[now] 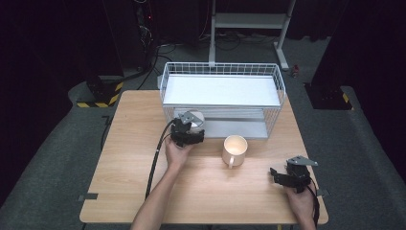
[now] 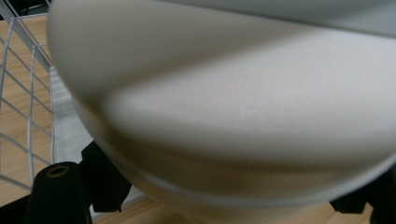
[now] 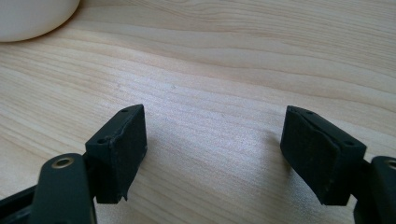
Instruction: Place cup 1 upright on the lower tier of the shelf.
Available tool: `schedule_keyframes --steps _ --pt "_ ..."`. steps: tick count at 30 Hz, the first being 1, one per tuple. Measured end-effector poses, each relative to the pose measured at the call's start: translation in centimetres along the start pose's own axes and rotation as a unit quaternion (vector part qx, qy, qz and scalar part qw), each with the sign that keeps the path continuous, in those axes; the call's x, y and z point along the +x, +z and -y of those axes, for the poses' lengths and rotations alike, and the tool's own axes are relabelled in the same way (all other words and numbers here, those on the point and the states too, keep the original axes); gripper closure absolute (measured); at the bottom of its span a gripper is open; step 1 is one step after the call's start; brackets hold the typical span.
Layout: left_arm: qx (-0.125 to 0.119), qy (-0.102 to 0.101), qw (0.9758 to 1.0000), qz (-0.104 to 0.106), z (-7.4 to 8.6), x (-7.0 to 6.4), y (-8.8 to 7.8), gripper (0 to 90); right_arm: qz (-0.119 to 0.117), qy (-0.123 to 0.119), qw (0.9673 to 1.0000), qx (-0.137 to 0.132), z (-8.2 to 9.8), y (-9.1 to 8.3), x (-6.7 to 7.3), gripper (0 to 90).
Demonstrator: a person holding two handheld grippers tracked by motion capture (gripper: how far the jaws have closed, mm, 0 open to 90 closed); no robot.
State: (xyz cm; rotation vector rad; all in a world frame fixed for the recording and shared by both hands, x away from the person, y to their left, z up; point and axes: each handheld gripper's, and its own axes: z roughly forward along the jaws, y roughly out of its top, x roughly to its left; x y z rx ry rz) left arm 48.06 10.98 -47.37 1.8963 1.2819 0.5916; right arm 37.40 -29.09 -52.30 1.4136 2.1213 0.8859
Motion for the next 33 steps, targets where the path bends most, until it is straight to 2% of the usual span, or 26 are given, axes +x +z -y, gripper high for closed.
schedule_keyframes --steps 1,6,7,11,16,20,28,31,32,33 --pt "0.0 -0.006 1.0 0.002 0.0 0.2 0.2 19.3 0.0 0.0 1.0 0.0 0.0 0.0 0.0 22.9" --pt "0.0 -0.011 0.9999 -0.005 0.1 0.4 0.8 19.3 0.0 0.0 1.0 0.0 0.0 0.0 0.0 22.9" --pt "0.004 -0.002 0.9999 -0.012 0.0 0.5 0.8 19.3 0.0 0.0 1.0 0.0 0.0 0.0 0.0 22.9" --pt "0.007 0.006 0.9998 -0.015 -0.3 0.4 1.2 19.3 0.0 0.0 1.0 0.0 0.0 0.0 0.0 22.9" --pt "0.003 0.008 0.9998 -0.019 -0.5 0.3 1.7 19.2 0.0 0.001 1.0 0.0 0.0 0.0 0.0 22.9" --pt "-0.003 -0.003 0.9998 -0.019 -0.6 0.4 2.0 19.2 0.0 0.0 1.0 0.0 0.0 0.0 0.0 22.9" --pt "-0.007 0.002 0.9997 -0.025 -0.8 0.6 2.5 19.2 0.0 0.0 1.0 0.0 0.0 0.0 0.0 23.0" --pt "-0.009 -0.01 0.9996 -0.023 -1.1 0.5 2.9 19.2 0.0 0.0 1.0 0.0 0.0 0.0 0.0 22.9" --pt "-0.01 -0.008 0.9994 -0.031 -1.1 0.6 3.0 19.2 0.0 0.0 1.0 0.0 0.0 0.0 0.0 23.0" --pt "-0.007 0.004 0.9996 -0.026 -1.3 0.8 3.1 19.2 0.0 0.0 1.0 0.0 0.0 0.0 0.0 22.9"
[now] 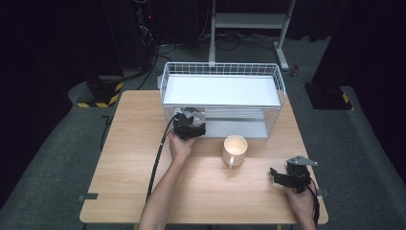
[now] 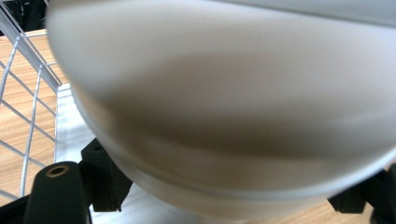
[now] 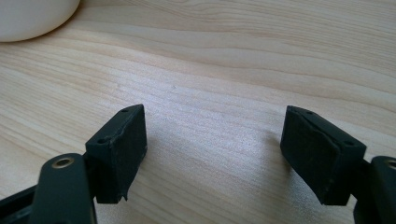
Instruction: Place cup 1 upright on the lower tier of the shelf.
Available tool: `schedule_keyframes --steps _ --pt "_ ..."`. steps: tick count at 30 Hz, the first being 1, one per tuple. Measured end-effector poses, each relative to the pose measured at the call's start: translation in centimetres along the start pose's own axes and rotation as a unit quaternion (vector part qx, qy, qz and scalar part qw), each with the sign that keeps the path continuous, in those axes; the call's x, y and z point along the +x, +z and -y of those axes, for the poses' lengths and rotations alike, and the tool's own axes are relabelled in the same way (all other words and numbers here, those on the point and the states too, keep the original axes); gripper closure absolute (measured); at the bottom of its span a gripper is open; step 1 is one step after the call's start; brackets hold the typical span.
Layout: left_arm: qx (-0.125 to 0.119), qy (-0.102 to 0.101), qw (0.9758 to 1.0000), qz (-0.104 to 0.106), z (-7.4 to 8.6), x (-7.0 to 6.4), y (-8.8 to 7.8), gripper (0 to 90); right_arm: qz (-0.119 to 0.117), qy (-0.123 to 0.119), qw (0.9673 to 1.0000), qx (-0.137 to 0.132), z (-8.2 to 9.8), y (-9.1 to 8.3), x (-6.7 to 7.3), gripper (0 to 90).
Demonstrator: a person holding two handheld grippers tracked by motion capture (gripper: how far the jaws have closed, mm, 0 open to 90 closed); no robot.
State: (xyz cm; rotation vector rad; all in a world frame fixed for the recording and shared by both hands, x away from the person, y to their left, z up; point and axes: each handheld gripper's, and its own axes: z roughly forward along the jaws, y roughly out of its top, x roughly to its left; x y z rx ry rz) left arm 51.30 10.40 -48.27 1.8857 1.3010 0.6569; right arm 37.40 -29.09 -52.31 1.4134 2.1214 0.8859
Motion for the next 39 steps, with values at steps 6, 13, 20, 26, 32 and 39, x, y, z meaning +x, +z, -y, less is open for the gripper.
schedule_keyframes --steps 6,13,20,26,32,39 --pt "-0.007 -0.009 0.9999 -0.004 -0.1 0.0 0.4 19.2 0.0 0.0 1.0 0.0 0.0 0.0 0.0 22.9" --pt "-0.009 -0.009 0.9999 -0.006 -0.3 0.1 0.8 19.2 0.0 0.0 1.0 0.0 0.0 0.0 0.0 23.0" --pt "-0.007 -0.01 0.9998 -0.014 -0.7 0.3 1.4 19.2 0.0 0.0 1.0 0.0 0.0 0.0 0.0 22.9" --pt "-0.007 -0.01 0.9998 -0.015 -1.0 0.4 1.7 19.2 0.0 0.0 1.0 0.0 0.0 0.0 0.0 22.9" --pt "-0.009 -0.012 0.9998 -0.015 -1.0 0.4 1.8 19.1 0.0 0.0 1.0 0.0 0.0 0.0 0.0 23.0" --pt "0.002 -0.015 0.9997 -0.021 -1.0 0.5 1.6 14.7 0.0 0.0 1.0 0.0 0.0 0.0 0.0 23.0"
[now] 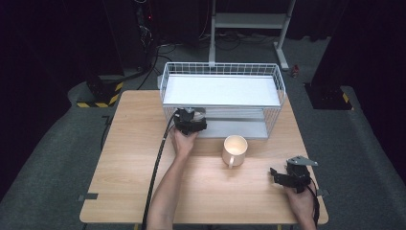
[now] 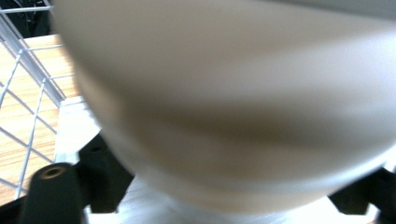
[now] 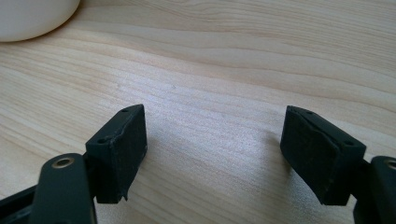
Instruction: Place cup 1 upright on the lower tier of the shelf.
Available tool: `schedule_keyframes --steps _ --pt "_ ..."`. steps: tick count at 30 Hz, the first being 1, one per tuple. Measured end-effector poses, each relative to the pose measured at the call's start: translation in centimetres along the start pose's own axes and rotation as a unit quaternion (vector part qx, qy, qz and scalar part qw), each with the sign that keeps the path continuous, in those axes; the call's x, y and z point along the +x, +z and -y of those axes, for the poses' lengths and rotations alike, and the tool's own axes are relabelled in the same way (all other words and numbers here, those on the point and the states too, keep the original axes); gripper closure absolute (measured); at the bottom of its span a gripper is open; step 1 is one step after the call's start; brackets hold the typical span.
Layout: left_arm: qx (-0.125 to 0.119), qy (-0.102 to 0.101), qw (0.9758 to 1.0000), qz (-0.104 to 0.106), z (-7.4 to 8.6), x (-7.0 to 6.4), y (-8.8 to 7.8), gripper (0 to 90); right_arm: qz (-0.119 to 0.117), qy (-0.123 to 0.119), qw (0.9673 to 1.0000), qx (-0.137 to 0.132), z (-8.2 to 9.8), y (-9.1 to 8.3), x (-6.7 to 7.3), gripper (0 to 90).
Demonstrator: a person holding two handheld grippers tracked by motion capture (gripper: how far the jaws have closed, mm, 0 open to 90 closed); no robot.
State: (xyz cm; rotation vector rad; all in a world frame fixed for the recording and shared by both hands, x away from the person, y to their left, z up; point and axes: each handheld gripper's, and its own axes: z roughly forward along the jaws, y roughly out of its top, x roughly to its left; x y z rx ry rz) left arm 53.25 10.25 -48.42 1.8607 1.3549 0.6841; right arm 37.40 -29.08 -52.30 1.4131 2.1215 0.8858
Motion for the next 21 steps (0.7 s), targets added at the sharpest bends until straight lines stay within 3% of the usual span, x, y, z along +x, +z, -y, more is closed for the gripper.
schedule_keyframes --steps 21 --pt "0.0 -0.003 0.9997 0.024 0.5 0.5 -1.2 8.6 0.0 0.0 1.0 0.0 0.0 0.0 0.0 23.0"
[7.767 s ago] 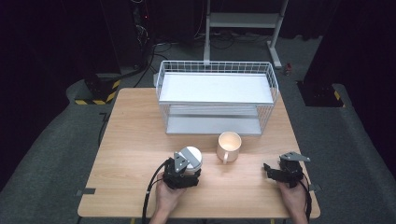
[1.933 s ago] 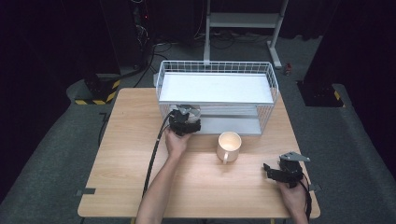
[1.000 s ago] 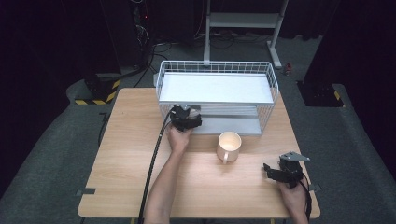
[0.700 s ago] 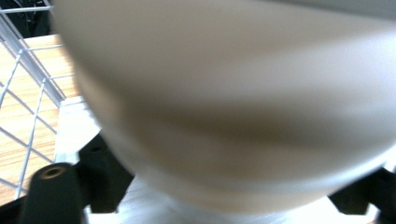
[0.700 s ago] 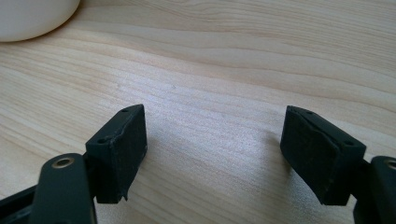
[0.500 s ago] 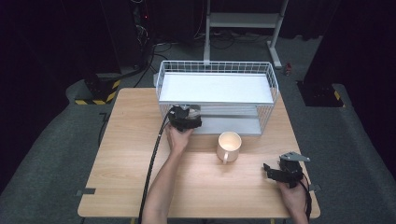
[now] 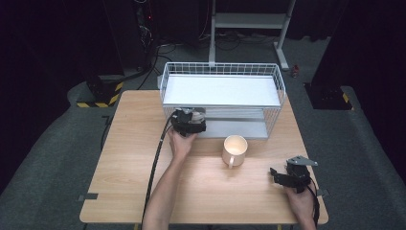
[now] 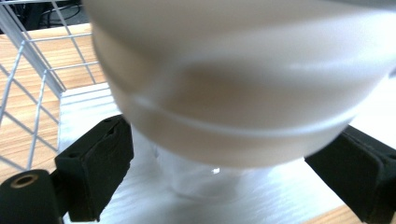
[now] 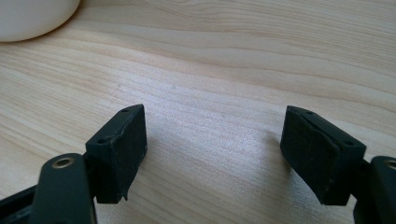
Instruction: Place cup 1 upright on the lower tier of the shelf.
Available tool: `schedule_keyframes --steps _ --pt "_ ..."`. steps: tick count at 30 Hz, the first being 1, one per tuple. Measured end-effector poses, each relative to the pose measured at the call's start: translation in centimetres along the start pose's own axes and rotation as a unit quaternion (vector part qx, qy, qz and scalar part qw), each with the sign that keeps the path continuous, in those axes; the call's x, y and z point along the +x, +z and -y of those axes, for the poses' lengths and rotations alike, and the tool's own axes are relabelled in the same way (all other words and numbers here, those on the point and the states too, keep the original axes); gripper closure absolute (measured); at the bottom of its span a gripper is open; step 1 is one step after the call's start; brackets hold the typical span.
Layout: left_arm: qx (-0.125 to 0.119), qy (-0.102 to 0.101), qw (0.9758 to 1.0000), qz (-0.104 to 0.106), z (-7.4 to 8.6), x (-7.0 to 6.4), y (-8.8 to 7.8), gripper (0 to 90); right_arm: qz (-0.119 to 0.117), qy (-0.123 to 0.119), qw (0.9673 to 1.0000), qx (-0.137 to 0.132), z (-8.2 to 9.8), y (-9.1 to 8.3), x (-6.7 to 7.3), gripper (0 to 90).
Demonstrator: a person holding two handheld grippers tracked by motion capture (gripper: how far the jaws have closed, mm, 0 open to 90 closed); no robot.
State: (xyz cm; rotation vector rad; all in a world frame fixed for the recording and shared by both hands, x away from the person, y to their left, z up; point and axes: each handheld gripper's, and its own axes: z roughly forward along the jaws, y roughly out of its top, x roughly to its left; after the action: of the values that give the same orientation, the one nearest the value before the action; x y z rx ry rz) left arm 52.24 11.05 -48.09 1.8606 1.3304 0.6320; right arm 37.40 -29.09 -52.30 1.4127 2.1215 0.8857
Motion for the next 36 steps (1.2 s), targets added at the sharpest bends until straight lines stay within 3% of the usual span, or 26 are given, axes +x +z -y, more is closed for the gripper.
schedule_keyframes --steps 12,14,18,25,27,30,32,36 --pt "-0.009 -0.001 0.9999 0.011 0.6 0.1 -1.3 8.4 0.0 0.0 1.0 0.0 0.0 0.0 0.0 23.0" --pt "-0.009 -0.011 0.9997 0.019 0.7 0.0 -1.6 8.4 0.0 0.0 1.0 0.0 0.0 0.0 0.0 23.0" --pt "-0.011 -0.002 0.9998 0.016 0.8 0.0 -2.1 8.5 0.0 0.0 1.0 0.0 0.0 0.0 0.0 23.0" --pt "-0.013 -0.004 0.9996 0.025 1.0 -0.2 -2.9 8.8 0.0 0.0 1.0 0.0 0.0 0.0 0.0 23.0" --pt "-0.012 0.01 0.9996 0.022 1.1 -0.2 -3.4 9.0 0.0 0.0 1.0 0.0 0.0 0.0 0.0 23.0" --pt "-0.014 0.008 0.9994 0.03 1.2 -0.3 -3.7 9.2 0.0 0.0 1.0 0.0 0.0 0.0 0.0 23.0" --pt "-0.012 0.017 0.9993 0.031 1.3 -0.3 -4.0 9.3 0.0 0.0 1.0 0.0 0.0 0.0 0.0 23.0" --pt "-0.012 0.013 0.9992 0.036 1.6 -0.3 -4.3 9.7 0.0 0.0 1.0 0.0 0.0 0.0 0.0 23.0"
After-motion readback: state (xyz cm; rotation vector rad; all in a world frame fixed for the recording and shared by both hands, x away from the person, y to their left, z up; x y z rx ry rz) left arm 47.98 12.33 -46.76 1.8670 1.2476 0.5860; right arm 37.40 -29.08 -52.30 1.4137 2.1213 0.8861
